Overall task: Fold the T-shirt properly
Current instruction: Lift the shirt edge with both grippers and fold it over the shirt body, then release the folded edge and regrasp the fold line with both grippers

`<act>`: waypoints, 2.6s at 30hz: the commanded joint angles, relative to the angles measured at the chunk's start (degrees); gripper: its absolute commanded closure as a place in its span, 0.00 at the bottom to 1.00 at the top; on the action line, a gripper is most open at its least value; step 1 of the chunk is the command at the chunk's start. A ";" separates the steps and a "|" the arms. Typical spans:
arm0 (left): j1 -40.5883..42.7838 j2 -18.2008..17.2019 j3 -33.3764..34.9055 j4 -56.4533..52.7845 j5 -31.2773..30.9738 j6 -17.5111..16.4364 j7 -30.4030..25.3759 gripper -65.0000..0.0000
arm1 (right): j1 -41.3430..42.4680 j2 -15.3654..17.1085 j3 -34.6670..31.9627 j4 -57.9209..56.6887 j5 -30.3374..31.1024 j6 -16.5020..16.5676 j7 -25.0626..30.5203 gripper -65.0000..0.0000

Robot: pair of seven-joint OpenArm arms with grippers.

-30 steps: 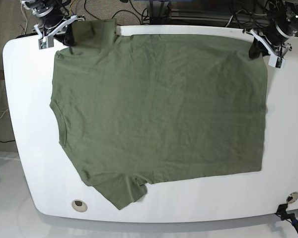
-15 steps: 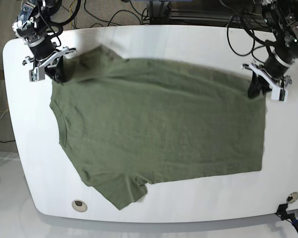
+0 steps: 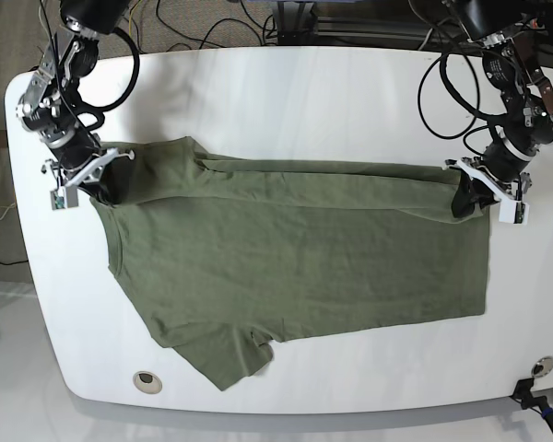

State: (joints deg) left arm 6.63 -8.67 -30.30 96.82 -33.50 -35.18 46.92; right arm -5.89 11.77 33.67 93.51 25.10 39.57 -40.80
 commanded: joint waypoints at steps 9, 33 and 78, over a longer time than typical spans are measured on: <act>-6.06 -2.81 -0.16 -7.98 -1.10 -0.12 -1.42 1.00 | 9.10 3.75 -3.91 -8.20 1.14 0.43 1.72 1.00; -13.27 -4.56 2.48 -13.25 5.58 -0.21 -1.60 0.91 | 15.87 4.89 -7.60 -14.53 -5.45 0.43 5.15 1.00; 7.83 -5.36 -0.77 7.76 17.54 -0.38 -15.84 0.32 | 1.01 3.04 3.21 -19.98 -14.60 0.43 20.97 0.39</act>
State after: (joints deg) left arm 14.70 -13.23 -30.65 103.46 -15.03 -35.59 32.45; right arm -5.37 14.52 36.73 72.69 9.89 39.88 -20.27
